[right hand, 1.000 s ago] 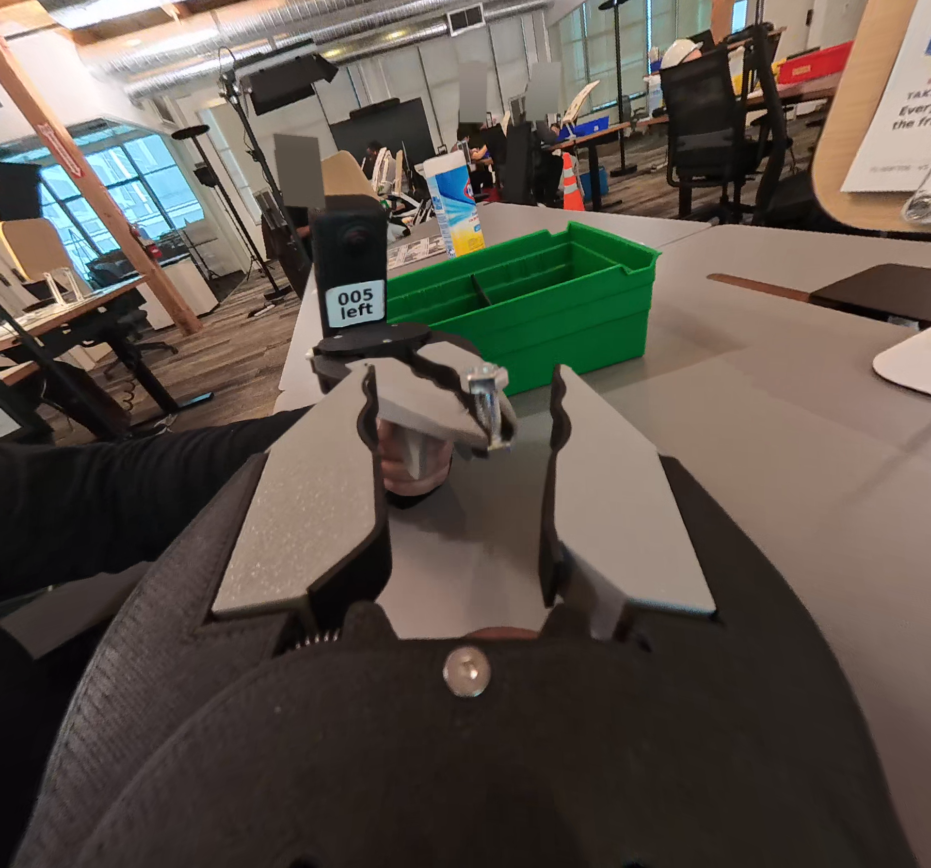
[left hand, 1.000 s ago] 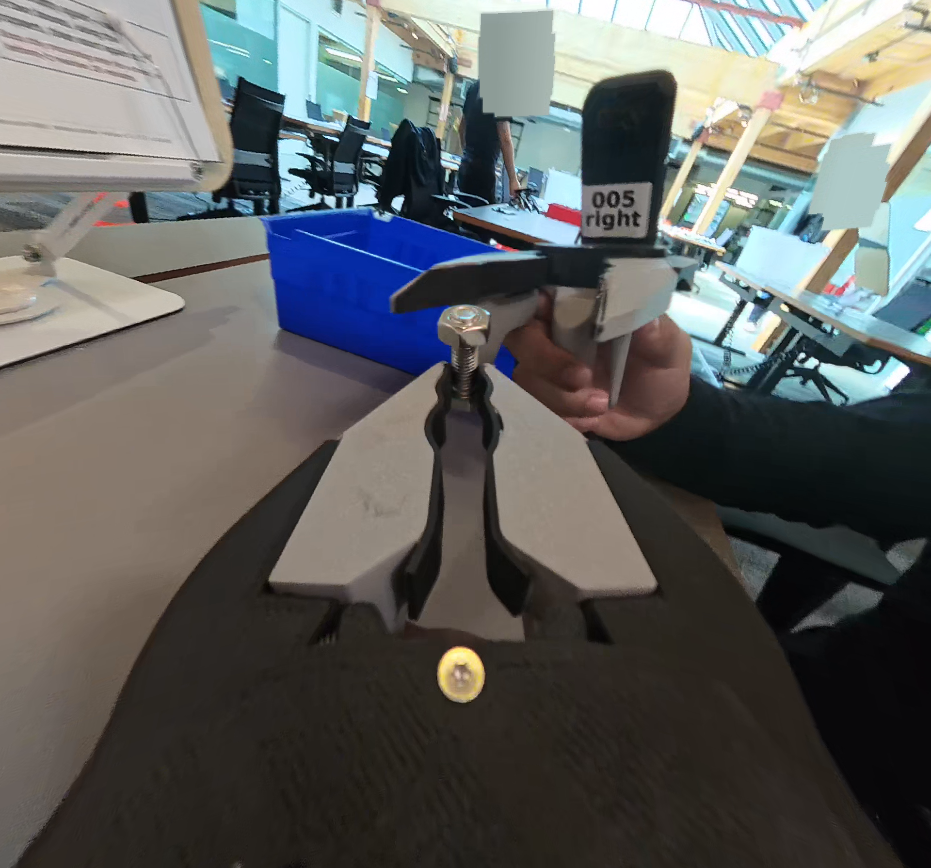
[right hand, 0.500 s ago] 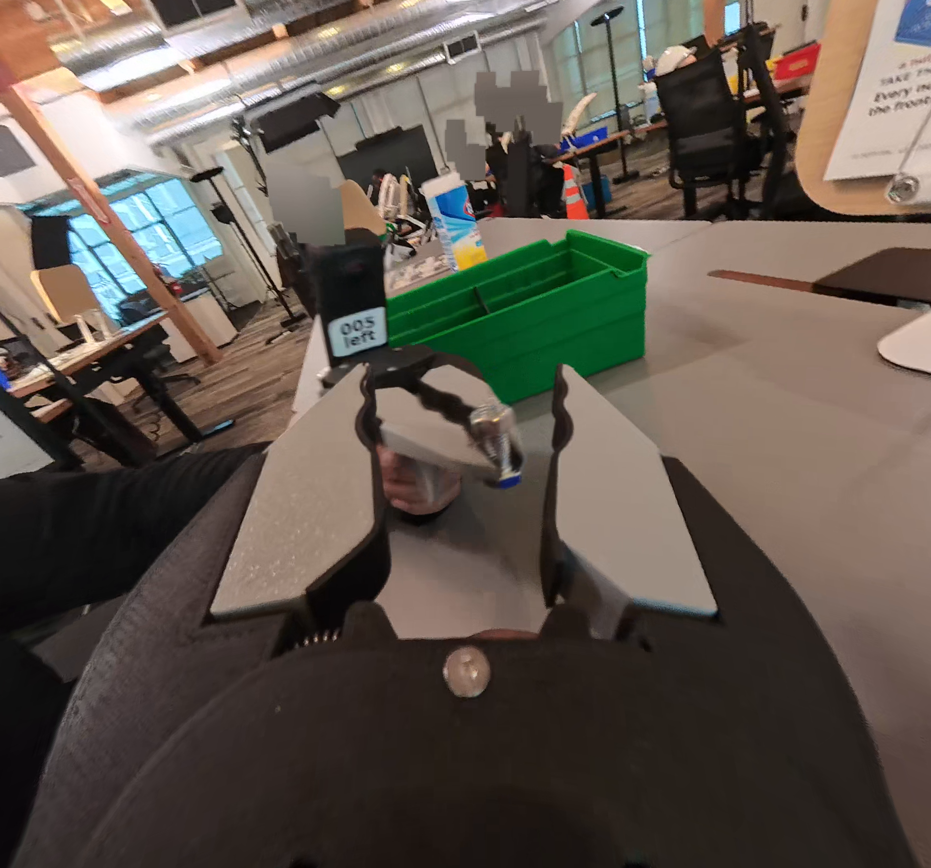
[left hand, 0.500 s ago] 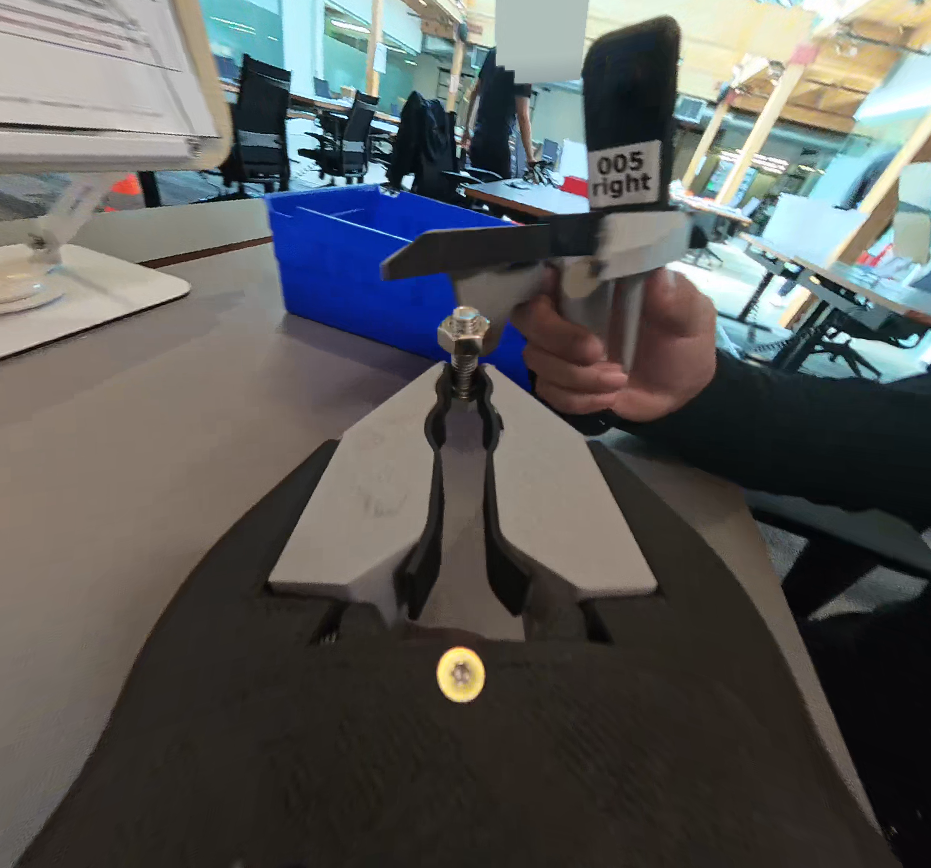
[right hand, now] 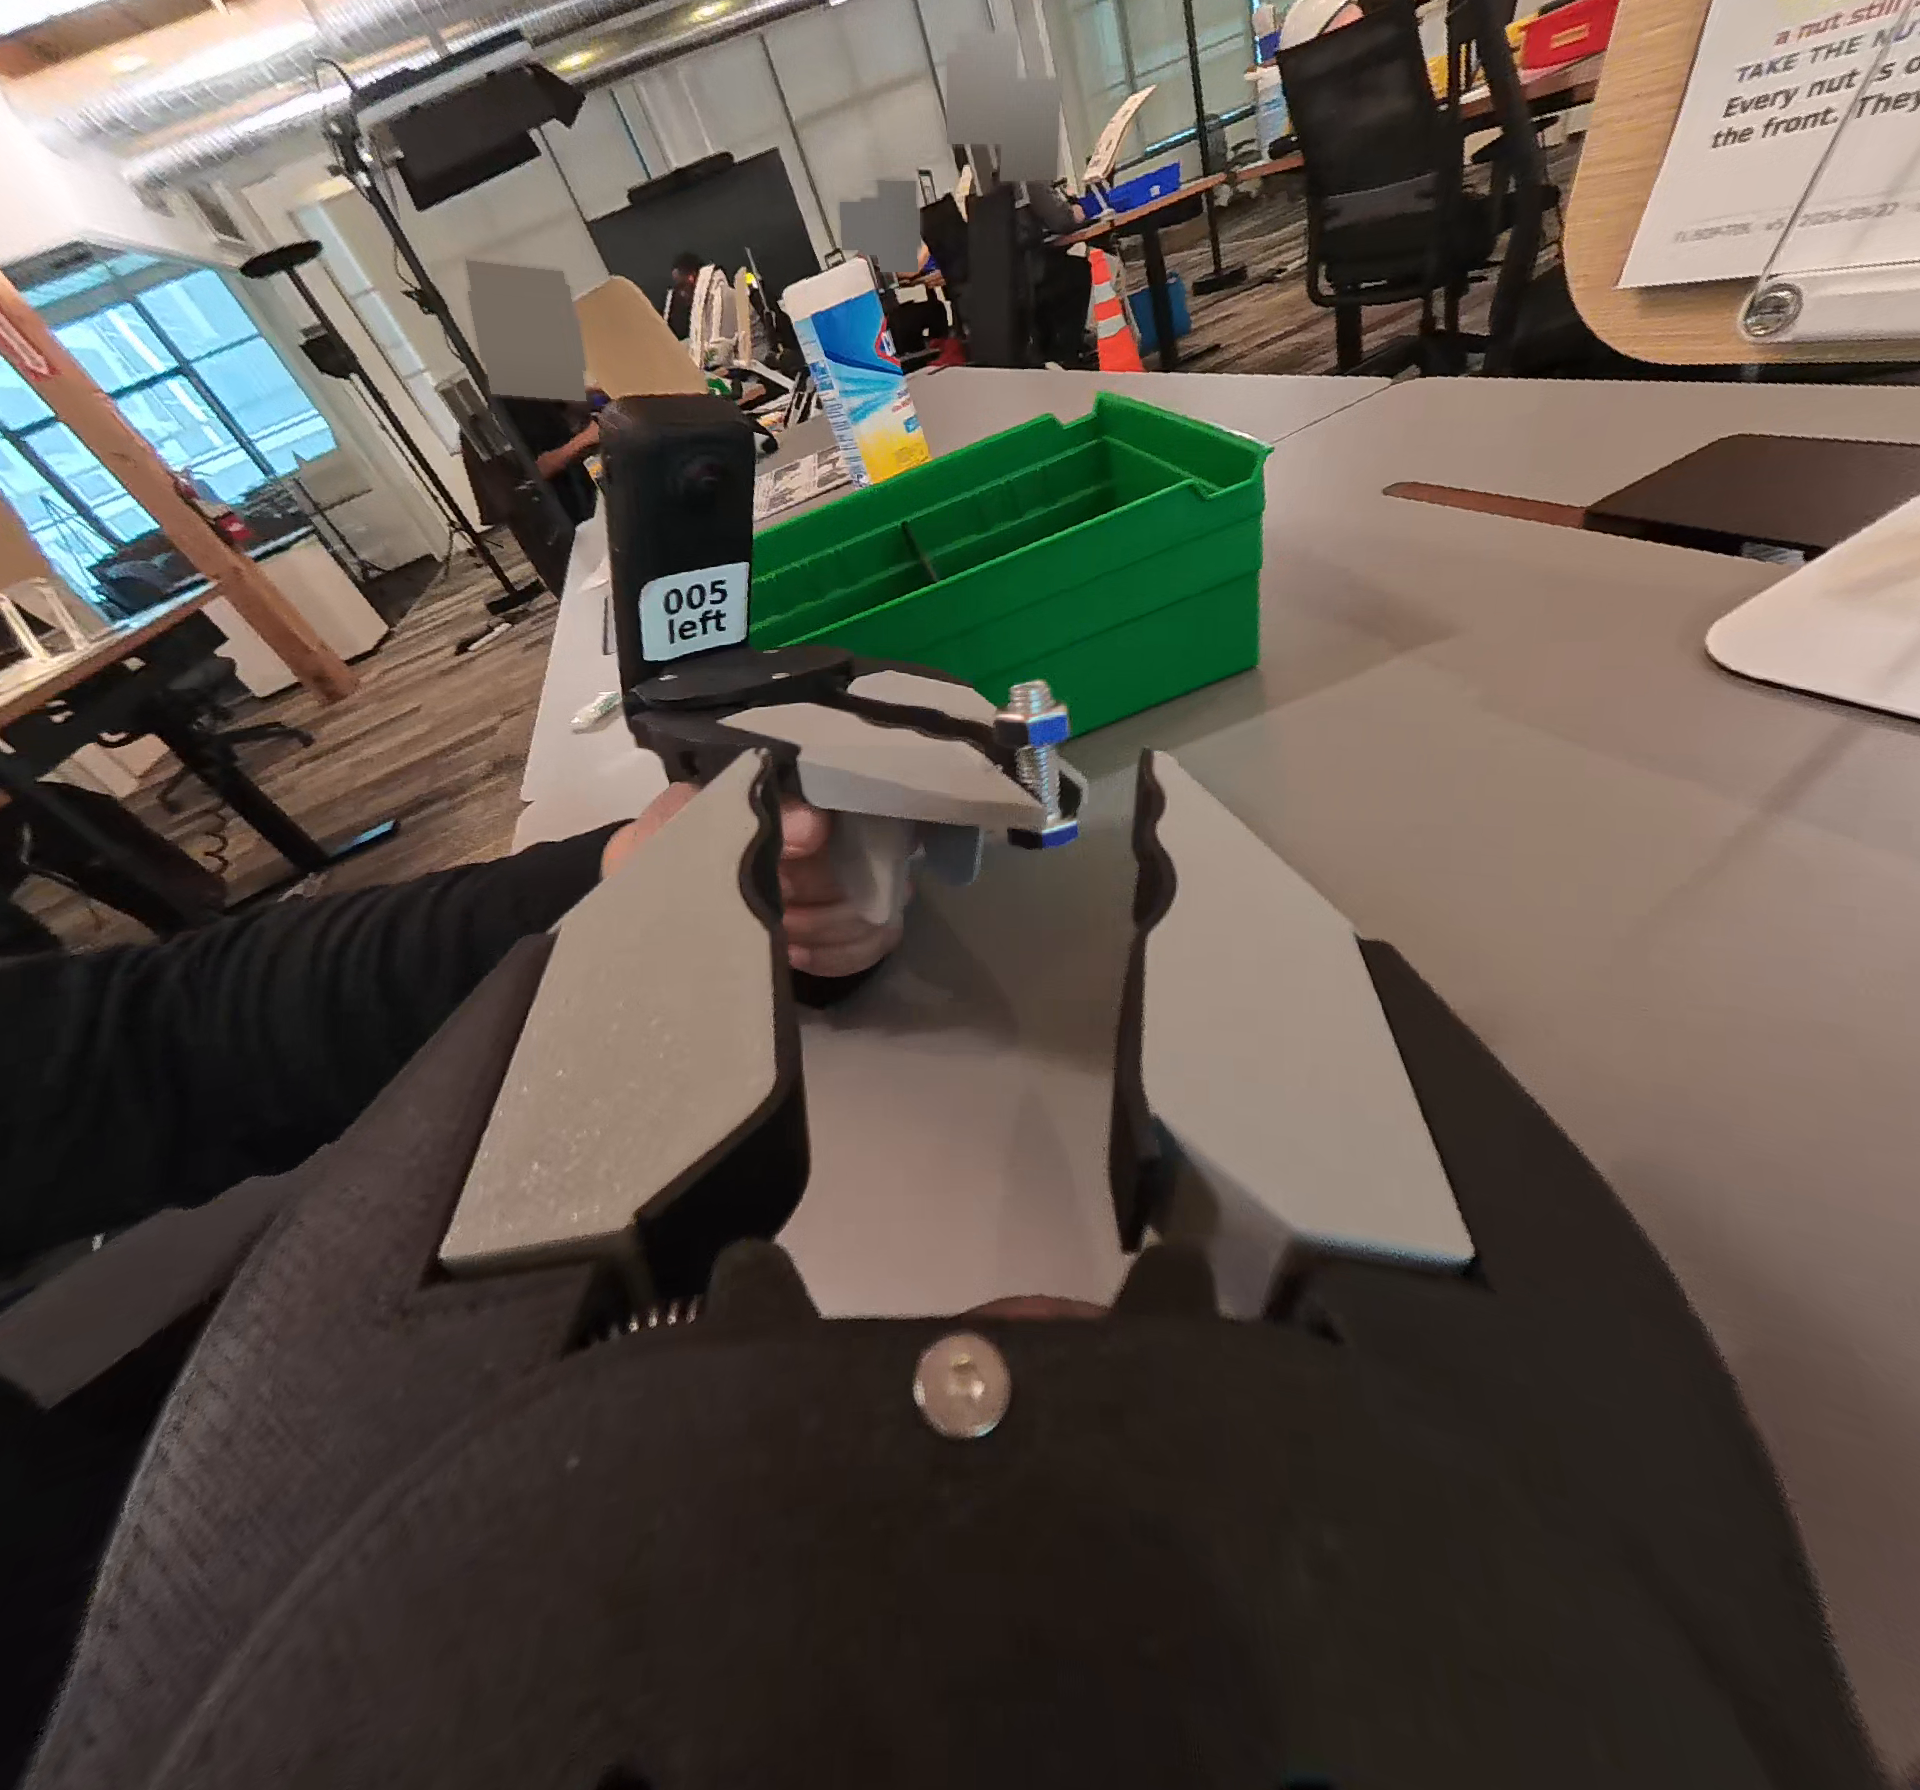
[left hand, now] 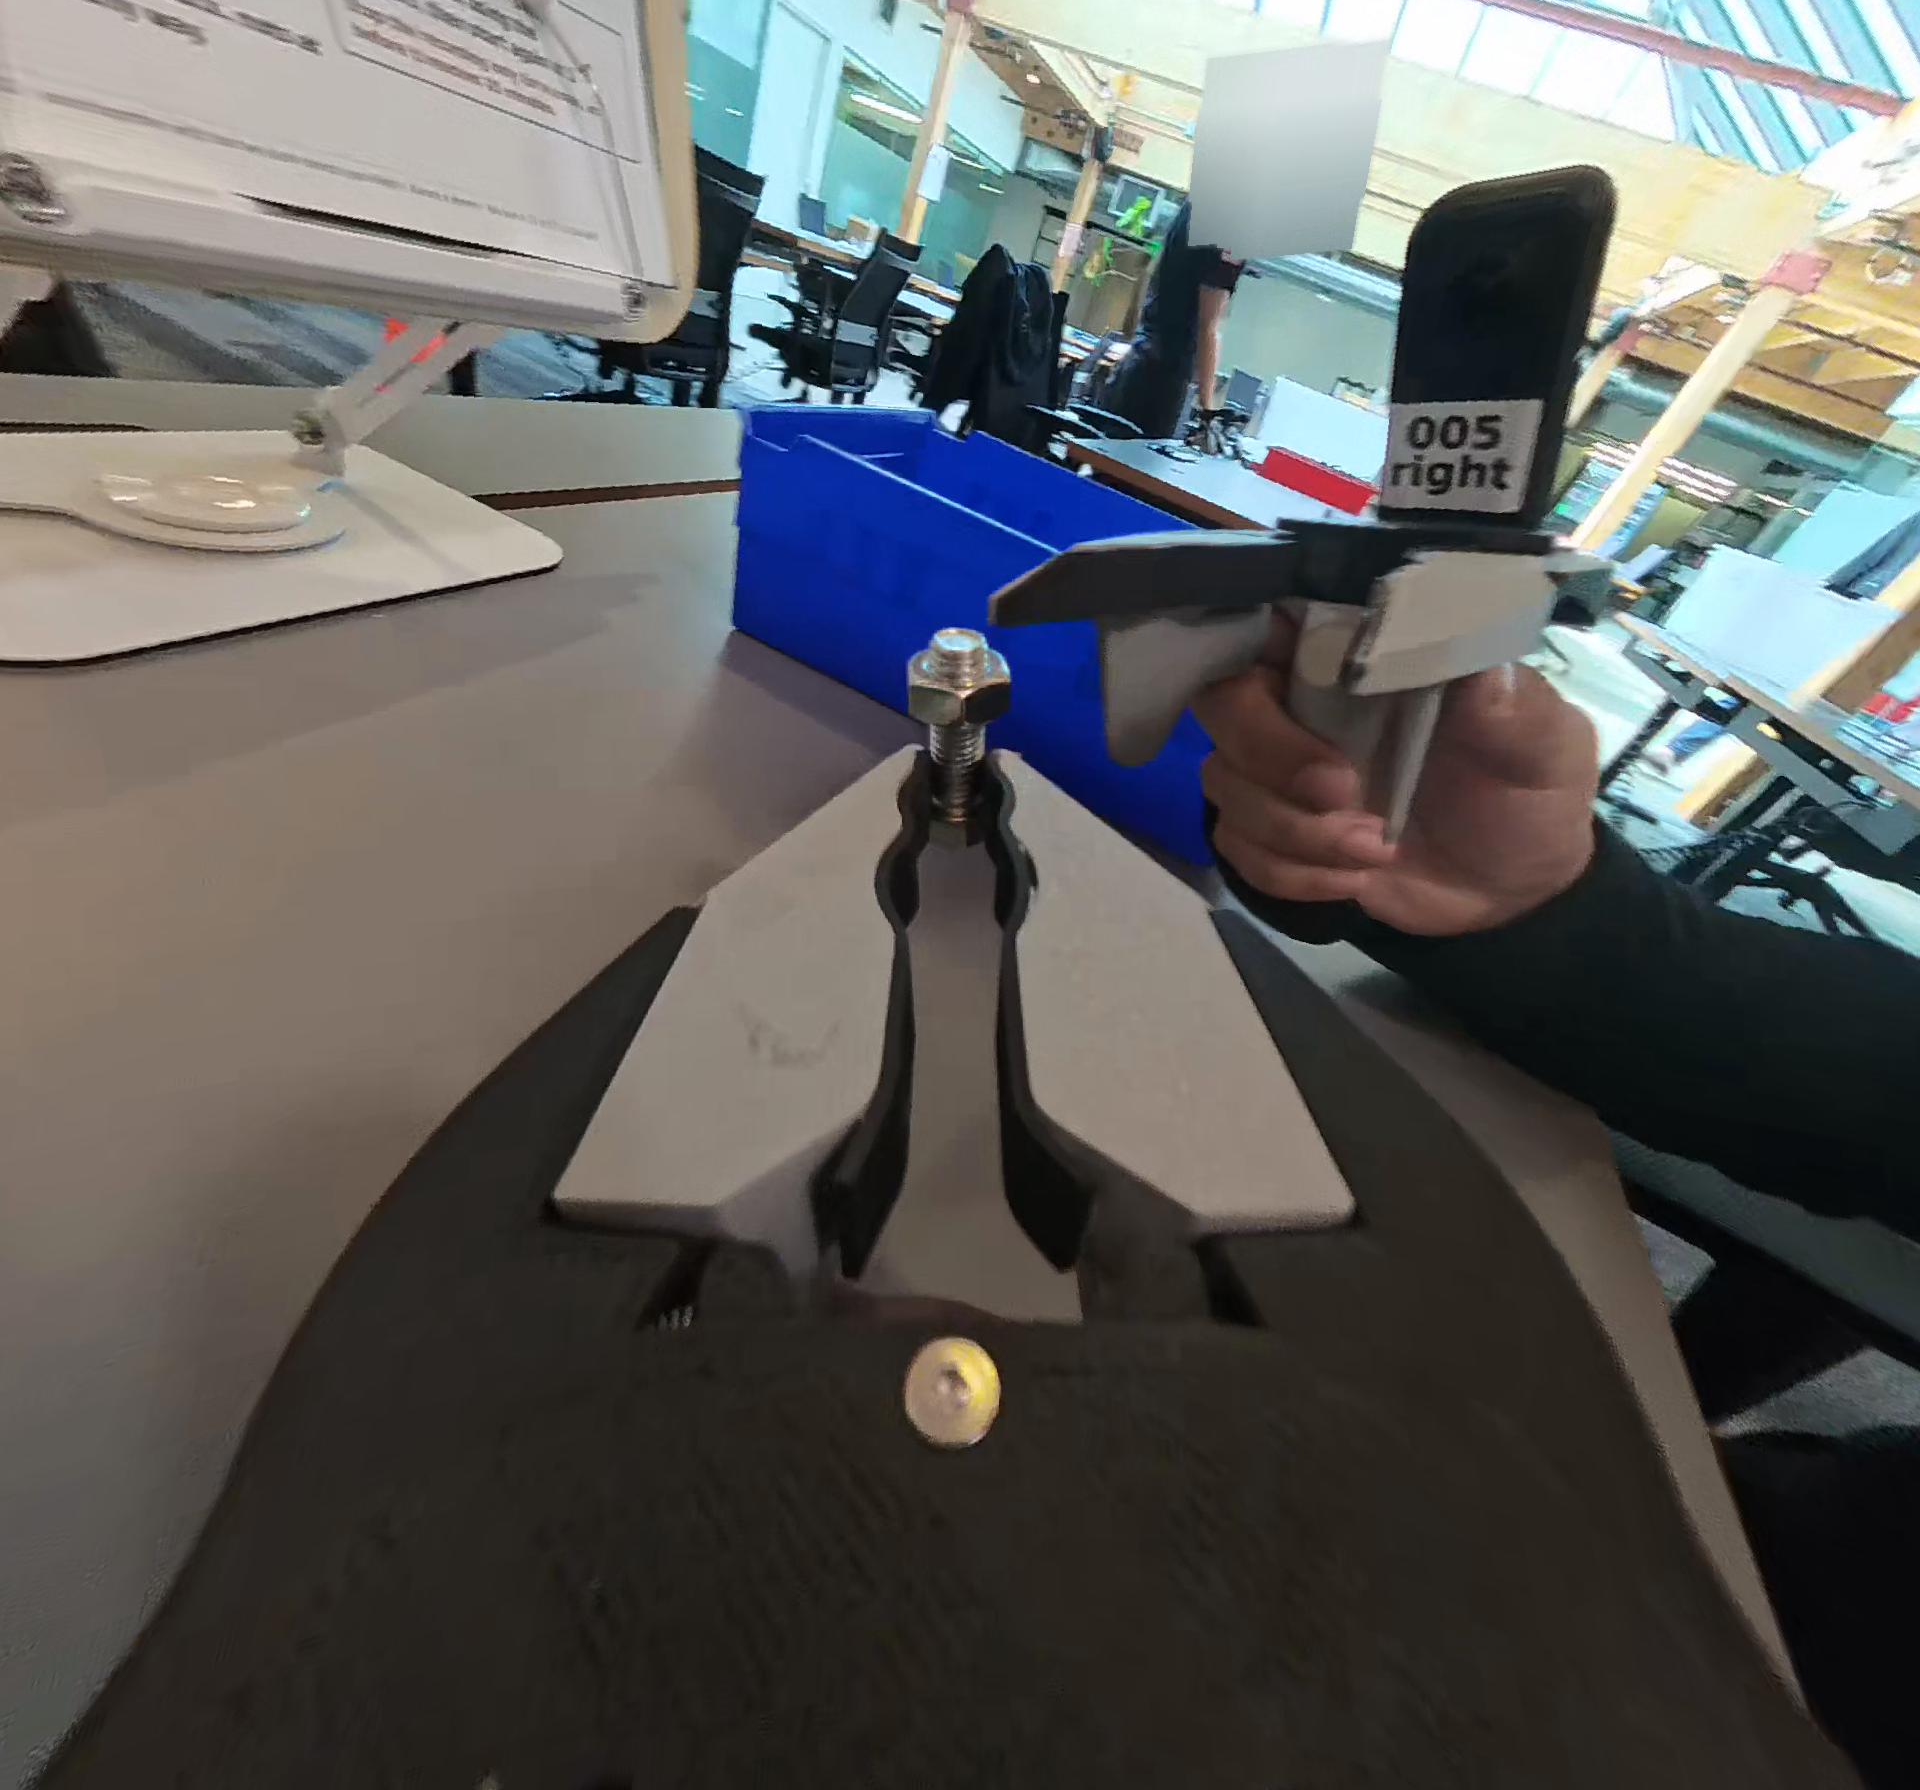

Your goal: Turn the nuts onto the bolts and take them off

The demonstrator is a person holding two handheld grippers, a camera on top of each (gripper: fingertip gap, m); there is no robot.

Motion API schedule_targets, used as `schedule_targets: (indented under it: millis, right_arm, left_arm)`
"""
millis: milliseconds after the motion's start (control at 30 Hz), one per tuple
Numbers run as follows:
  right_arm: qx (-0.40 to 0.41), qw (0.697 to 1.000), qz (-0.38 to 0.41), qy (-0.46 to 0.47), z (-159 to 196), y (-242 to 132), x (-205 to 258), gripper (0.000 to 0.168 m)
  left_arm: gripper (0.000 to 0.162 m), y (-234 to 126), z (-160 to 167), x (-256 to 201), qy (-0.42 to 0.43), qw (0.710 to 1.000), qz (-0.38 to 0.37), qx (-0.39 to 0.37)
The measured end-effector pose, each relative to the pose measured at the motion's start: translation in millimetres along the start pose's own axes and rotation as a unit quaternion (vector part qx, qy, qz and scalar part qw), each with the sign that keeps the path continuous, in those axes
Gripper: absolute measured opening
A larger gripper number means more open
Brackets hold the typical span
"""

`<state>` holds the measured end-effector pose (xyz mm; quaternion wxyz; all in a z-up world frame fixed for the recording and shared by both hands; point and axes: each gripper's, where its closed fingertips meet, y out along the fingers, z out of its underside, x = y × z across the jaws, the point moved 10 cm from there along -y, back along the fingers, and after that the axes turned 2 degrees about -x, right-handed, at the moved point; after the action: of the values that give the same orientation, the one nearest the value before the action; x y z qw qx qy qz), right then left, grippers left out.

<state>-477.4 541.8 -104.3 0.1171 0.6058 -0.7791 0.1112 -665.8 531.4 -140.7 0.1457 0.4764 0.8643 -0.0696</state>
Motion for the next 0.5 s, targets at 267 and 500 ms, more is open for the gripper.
schedule_targets:
  millis: [267,500]
  right_arm:
    - [0.034,0.999,-0.02,-0.016,10.2,15.1,8.7,0.072]
    - [-0.01,0.999,-0.034,-0.021,-0.3,3.5,11.0,0.05]
  left_arm:
    - [0.006,11.3,5.2,-26.0,0.034,0.995,0.092,0.023]
    - [0.006,-2.7,2.0,9.6,0.001,0.999,-0.032,0.025]
